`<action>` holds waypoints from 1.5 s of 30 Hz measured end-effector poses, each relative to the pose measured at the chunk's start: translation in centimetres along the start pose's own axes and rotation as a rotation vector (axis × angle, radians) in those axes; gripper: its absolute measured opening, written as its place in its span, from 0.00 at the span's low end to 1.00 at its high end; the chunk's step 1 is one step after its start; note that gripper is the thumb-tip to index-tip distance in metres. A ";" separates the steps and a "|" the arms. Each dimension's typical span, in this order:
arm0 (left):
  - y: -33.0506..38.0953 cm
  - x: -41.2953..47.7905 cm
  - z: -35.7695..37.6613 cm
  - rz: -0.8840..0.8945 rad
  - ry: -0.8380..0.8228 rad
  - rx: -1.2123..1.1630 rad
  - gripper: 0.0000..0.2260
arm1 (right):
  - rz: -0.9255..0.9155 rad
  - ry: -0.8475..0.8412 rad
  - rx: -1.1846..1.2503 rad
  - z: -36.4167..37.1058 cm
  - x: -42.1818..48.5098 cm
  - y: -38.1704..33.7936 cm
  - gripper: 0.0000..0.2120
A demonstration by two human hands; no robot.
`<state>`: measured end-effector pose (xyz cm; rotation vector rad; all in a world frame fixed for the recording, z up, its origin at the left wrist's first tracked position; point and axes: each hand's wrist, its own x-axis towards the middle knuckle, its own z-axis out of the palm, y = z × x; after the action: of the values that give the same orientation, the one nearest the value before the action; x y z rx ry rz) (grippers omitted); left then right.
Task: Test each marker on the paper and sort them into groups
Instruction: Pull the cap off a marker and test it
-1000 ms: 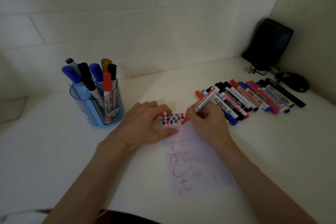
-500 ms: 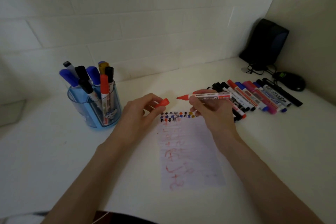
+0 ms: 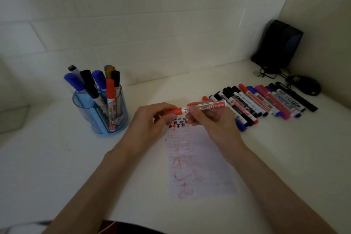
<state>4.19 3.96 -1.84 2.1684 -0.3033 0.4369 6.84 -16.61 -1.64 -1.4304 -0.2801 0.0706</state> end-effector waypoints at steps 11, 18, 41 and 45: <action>0.5 -0.2 1.8 0.098 -0.038 0.095 0.07 | -0.095 0.027 -0.155 1.0 0.3 0.6 0.09; 0.5 -0.2 1.5 0.077 -0.017 0.233 0.15 | -0.098 0.092 -0.297 -2.3 1.9 -0.5 0.11; -0.3 -0.7 1.4 0.064 -0.037 0.292 0.13 | -0.346 0.237 -1.245 -5.7 2.5 1.0 0.05; -0.4 -0.7 1.4 0.063 -0.025 0.289 0.13 | -0.319 0.261 -1.257 -6.0 2.8 0.8 0.07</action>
<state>4.00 3.12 -3.16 2.4529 -0.3396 0.5152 10.99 -21.71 -2.72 -2.5779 -0.3479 -0.6575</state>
